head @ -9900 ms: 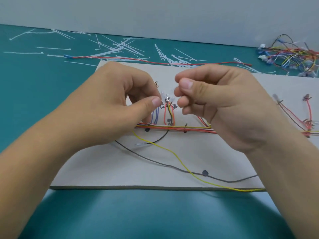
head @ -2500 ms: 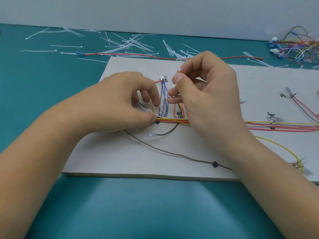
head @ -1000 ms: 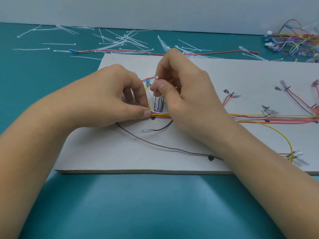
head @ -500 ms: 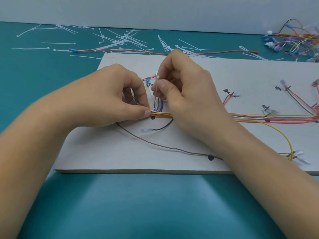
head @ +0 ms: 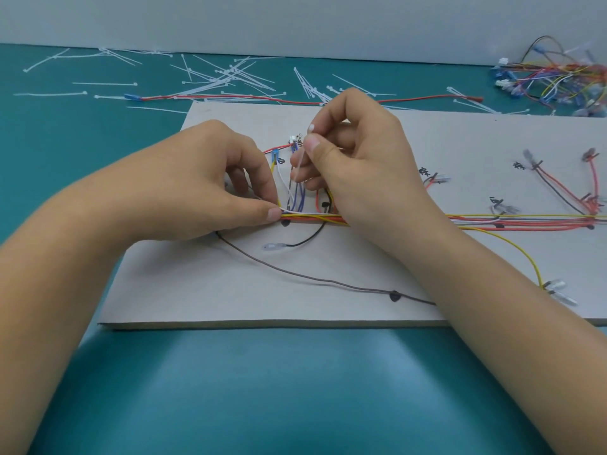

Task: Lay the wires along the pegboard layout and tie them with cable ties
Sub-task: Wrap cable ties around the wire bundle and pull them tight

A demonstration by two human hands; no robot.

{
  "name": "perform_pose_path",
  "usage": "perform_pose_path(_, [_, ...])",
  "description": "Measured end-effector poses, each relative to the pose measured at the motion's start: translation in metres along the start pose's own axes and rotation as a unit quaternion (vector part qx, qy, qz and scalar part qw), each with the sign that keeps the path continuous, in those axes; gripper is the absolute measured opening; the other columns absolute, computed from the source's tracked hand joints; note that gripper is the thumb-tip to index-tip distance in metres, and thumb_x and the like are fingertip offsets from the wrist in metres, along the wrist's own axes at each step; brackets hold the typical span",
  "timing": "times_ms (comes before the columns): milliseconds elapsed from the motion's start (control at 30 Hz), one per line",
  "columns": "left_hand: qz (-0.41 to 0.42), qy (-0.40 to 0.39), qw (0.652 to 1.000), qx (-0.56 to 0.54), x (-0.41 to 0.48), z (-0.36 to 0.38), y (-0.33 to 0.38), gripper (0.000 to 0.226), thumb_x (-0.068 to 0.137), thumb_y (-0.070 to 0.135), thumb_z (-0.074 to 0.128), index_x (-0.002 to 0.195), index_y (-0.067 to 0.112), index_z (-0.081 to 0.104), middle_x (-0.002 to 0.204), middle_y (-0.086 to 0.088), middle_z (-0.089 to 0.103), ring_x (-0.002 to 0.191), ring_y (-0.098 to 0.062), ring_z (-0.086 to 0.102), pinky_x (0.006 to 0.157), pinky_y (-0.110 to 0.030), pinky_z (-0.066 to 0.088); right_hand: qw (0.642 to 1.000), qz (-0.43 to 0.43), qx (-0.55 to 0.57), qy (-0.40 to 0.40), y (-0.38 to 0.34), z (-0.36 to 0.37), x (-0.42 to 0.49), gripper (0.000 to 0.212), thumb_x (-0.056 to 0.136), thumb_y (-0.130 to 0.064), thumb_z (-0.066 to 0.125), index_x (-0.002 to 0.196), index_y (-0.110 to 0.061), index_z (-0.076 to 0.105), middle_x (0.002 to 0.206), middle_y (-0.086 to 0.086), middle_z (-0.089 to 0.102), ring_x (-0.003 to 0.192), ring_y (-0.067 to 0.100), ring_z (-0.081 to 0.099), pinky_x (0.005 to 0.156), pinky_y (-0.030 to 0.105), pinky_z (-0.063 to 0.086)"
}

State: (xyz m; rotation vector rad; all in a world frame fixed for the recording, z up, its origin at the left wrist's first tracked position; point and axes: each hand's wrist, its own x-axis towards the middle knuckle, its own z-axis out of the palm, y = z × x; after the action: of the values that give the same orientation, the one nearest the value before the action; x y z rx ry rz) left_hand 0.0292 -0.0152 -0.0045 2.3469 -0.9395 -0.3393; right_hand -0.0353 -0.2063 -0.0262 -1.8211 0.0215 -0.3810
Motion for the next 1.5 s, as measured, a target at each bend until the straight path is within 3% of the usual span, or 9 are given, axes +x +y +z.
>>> perform_pose_path(133, [0.005,0.001,1.000,0.000,0.0002,-0.0008,-0.0008,0.013,0.076,0.050,0.085,0.084,0.044,0.077,0.085,0.010,0.073,0.082,-0.013,0.071,0.077,-0.041,0.059,1.000,0.022,0.015,-0.002,-0.0010,0.0013,0.0003,0.020,0.099,0.000,0.056,0.086,-0.015,0.053,0.077,0.013,0.073,0.064,0.020,0.073,0.067,0.041,0.061])
perform_pose_path(233, [0.003,-0.004,1.000,-0.002,0.0000,-0.0014,0.0003,0.018,0.074,0.056,0.086,0.084,0.043,0.077,0.085,0.010,0.074,0.081,-0.013,0.071,0.077,-0.040,0.059,1.000,0.002,-0.031,-0.005,0.0014,0.0023,-0.0001,0.019,0.094,0.001,0.060,0.087,-0.016,0.056,0.077,0.009,0.074,0.068,0.021,0.075,0.073,0.048,0.062])
perform_pose_path(333, [0.004,-0.008,1.000,-0.006,0.0000,-0.0017,0.0011,0.024,0.068,0.060,0.076,0.085,0.043,0.077,0.085,0.009,0.074,0.081,-0.014,0.071,0.076,-0.040,0.059,0.997,-0.026,-0.073,-0.009,0.0040,0.0034,-0.0013,0.021,0.087,0.001,0.068,0.085,-0.018,0.058,0.075,0.005,0.073,0.068,0.017,0.075,0.069,0.046,0.062])
perform_pose_path(467, [0.015,-0.007,1.000,-0.002,0.0001,-0.0030,-0.0005,0.017,0.071,0.055,0.080,0.084,0.045,0.077,0.085,0.011,0.073,0.084,-0.012,0.070,0.080,-0.041,0.058,0.994,-0.050,-0.096,-0.010,0.0060,0.0038,-0.0006,0.021,0.083,-0.001,0.073,0.083,-0.017,0.060,0.073,0.002,0.071,0.068,0.018,0.074,0.070,0.045,0.061])
perform_pose_path(733, [0.025,-0.019,0.999,0.000,-0.0011,-0.0067,-0.0003,0.013,0.076,0.048,0.086,0.086,0.045,0.078,0.090,0.010,0.073,0.090,-0.006,0.068,0.088,-0.044,0.056,0.983,-0.122,-0.127,0.041,0.0037,0.0003,-0.0005,0.014,0.086,0.000,0.065,0.086,-0.011,0.058,0.078,0.003,0.065,0.066,0.027,0.067,0.064,0.045,0.055])
perform_pose_path(900, [0.019,-0.022,1.000,-0.003,-0.0015,-0.0073,0.0016,0.021,0.069,0.055,0.075,0.087,0.046,0.078,0.089,0.010,0.073,0.090,-0.007,0.068,0.087,-0.044,0.056,0.976,-0.164,-0.134,0.058,0.0013,0.0000,-0.0018,0.010,0.085,0.004,0.063,0.086,-0.005,0.059,0.077,0.005,0.064,0.071,0.026,0.066,0.065,0.041,0.054])
perform_pose_path(1167, [0.022,-0.015,1.000,0.000,-0.0027,-0.0086,0.0034,0.018,0.068,0.055,0.075,0.084,0.047,0.077,0.088,0.010,0.072,0.089,-0.006,0.068,0.087,-0.044,0.056,0.981,-0.131,-0.141,0.018,0.0054,0.0023,-0.0015,0.009,0.084,-0.001,0.065,0.084,-0.009,0.060,0.076,0.005,0.068,0.068,0.023,0.071,0.067,0.046,0.057])
perform_pose_path(1333, [0.018,-0.015,1.000,0.003,-0.0035,-0.0071,0.0047,0.019,0.067,0.056,0.074,0.084,0.048,0.076,0.090,0.010,0.073,0.090,-0.004,0.068,0.086,-0.043,0.056,0.983,-0.118,-0.136,-0.018,0.0051,0.0023,-0.0022,0.012,0.087,0.003,0.062,0.086,-0.008,0.058,0.077,0.001,0.065,0.070,0.009,0.073,0.066,0.039,0.057])
perform_pose_path(1500, [0.016,-0.016,1.000,0.006,-0.0031,-0.0071,0.0050,0.019,0.067,0.056,0.074,0.084,0.048,0.076,0.089,0.010,0.072,0.089,-0.007,0.068,0.086,-0.044,0.056,0.980,-0.112,-0.154,-0.047,0.0049,0.0028,-0.0017,0.015,0.088,0.005,0.057,0.089,-0.010,0.060,0.080,-0.006,0.062,0.073,0.015,0.070,0.064,0.033,0.054])
